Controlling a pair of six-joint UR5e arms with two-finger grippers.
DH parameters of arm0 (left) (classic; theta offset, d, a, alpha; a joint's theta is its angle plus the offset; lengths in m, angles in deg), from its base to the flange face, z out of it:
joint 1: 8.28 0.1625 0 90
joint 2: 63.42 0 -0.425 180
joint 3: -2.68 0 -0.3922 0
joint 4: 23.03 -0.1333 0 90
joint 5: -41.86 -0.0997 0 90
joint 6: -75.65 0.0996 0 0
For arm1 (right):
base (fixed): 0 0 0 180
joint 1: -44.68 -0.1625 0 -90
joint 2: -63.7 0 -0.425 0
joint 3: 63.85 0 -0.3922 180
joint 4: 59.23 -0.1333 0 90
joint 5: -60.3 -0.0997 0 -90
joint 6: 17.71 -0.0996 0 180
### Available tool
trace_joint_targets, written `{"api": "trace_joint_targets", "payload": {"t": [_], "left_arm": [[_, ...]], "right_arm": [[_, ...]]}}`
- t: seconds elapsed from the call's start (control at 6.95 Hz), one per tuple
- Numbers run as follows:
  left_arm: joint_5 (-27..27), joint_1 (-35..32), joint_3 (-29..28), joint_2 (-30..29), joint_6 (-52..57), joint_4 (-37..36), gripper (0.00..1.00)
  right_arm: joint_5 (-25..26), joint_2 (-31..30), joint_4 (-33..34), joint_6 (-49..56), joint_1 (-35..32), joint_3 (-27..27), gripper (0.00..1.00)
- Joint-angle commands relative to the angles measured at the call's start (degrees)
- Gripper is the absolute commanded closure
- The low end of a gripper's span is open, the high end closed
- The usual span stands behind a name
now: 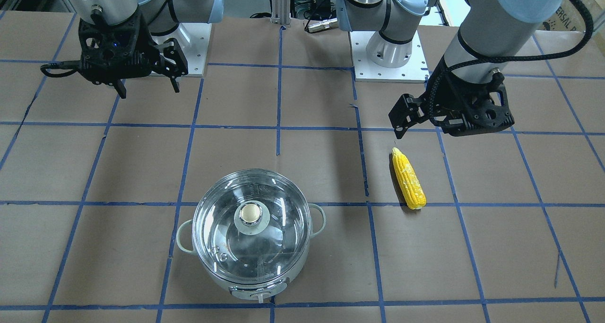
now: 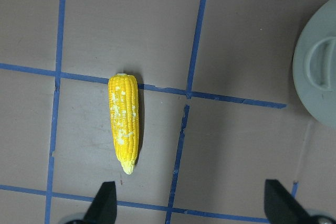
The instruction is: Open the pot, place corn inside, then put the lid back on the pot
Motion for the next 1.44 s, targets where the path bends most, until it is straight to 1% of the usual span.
{"api": "trace_joint_targets", "payload": {"t": [0.0, 0.58, 0.72, 1.01, 1.15, 1.29], "left_arm": [[-0.01, 0.08, 0.01, -0.01, 0.1, 0.0, 0.0], [-0.01, 0.17, 0.01, -0.1, 0.54, -0.09, 0.0], [0.08, 0.17, 0.01, -0.1, 0.54, -0.09, 0.0], [0.08, 0.17, 0.01, 0.07, 0.71, 0.0, 0.0], [0.08, 0.08, 0.1, 0.42, 0.72, 0.17, 0.0], [-0.1, 0.08, 0.01, 0.6, 0.72, 0.09, 0.0]], "right_arm": [[0.09, 0.0, 0.45, -0.09, 0.0, 0.27, 0.0], [-0.52, 0.17, 0.72, 0.0, -0.09, -0.07, 0.0], [-3.31, 0.52, 1.07, 0.09, -0.18, 0.27, 0.0], [-4.22, 3.5, 4.05, -1.39, -0.52, -0.51, 0.0], [-4.22, 6.39, 7.72, -2.36, -2.01, -1.47, 0.0], [-3.61, 10.07, 8.45, -2.55, -4.02, -4.61, 0.0]]}}
